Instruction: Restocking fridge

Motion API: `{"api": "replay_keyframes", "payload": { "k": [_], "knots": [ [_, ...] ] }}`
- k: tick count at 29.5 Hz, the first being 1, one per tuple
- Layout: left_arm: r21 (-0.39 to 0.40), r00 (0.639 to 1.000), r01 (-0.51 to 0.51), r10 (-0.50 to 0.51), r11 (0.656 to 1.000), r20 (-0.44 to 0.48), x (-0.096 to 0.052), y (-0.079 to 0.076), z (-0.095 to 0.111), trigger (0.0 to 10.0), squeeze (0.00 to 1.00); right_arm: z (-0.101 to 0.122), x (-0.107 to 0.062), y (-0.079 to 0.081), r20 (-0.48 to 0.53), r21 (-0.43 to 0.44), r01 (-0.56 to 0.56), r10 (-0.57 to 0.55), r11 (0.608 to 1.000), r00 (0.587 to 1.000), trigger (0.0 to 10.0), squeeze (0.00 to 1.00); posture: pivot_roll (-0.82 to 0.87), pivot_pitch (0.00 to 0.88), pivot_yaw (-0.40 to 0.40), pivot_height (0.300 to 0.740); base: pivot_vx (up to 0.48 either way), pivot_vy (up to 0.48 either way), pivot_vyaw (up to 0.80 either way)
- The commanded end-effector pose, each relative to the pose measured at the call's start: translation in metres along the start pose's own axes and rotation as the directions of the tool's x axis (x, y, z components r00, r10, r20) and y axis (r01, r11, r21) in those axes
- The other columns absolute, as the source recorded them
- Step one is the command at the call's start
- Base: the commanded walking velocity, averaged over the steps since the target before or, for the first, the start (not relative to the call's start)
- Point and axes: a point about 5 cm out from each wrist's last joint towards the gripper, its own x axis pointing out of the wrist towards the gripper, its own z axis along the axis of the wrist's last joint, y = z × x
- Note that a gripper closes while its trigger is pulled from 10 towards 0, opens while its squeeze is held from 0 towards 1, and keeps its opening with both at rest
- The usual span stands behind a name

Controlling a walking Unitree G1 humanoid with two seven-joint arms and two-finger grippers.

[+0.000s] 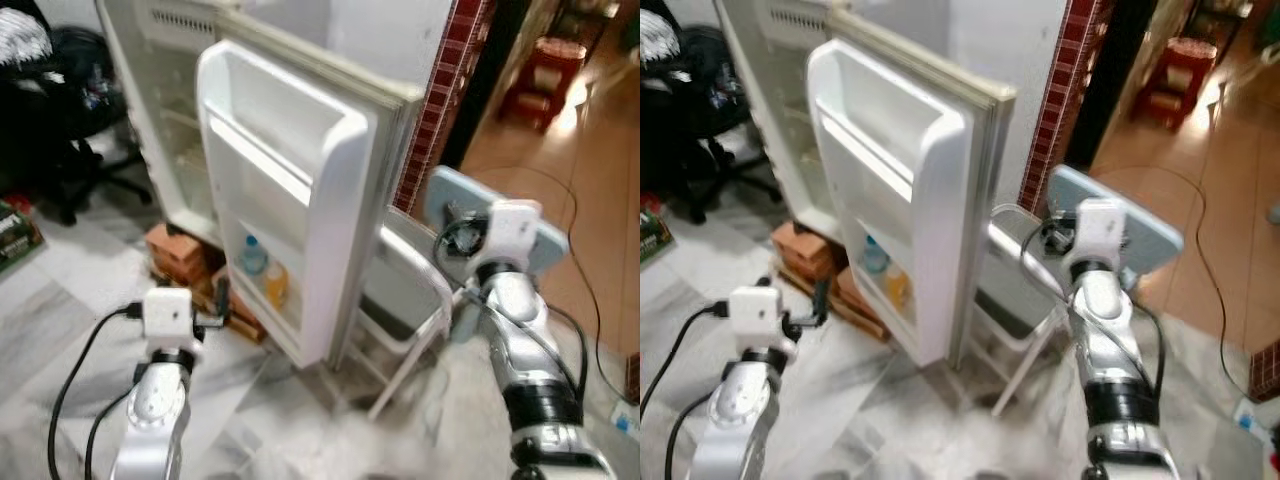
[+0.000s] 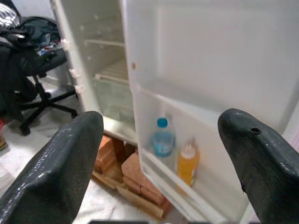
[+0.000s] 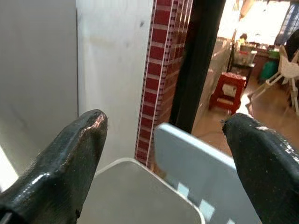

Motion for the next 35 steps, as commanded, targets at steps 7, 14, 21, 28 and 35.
{"api": "replay_keyframes", "payload": {
  "k": [7,14,21,28,35],
  "knots": [
    [0.003,1.000,-0.019,0.019,1.000,-0.014,-0.003,0.003,-0.002,10.0,0.00,0.008,0.016,0.005,0.016,0.004,-0.006,0.006,1.000,1.000,10.0,0.00,0.13,0.000,-0.050,0.740,0.000,0.000,0.00],
    [-0.060,0.980,-0.131,0.121,0.990,-0.155,-0.007,0.014,-0.020,10.0,0.00,0.038,0.046,0.038,0.085,0.043,-0.059,0.055,0.997,0.995,10.0,0.00,0.15,0.000,-0.057,0.740,0.000,0.000,0.00],
    [-0.087,0.944,-0.198,0.167,0.976,-0.283,-0.022,0.025,-0.040,10.0,0.00,0.055,0.062,0.062,0.107,0.042,-0.136,0.131,0.990,0.986,10.0,0.00,0.20,0.000,-0.092,0.740,0.000,0.000,0.00],
    [-0.083,0.919,-0.255,0.216,0.963,-0.329,-0.038,0.029,-0.046,10.0,0.00,0.070,0.073,0.094,0.099,0.034,-0.189,0.185,0.981,0.978,10.0,0.00,0.26,0.006,-0.141,0.740,0.000,0.000,0.00],
    [-0.096,0.918,-0.248,0.202,0.964,-0.342,-0.041,0.027,-0.047,10.0,0.00,0.084,0.055,0.165,0.141,0.295,-0.528,0.510,0.796,0.848,10.0,0.00,0.26,0.000,-0.144,0.740,0.000,0.000,0.00]
  ]
}}
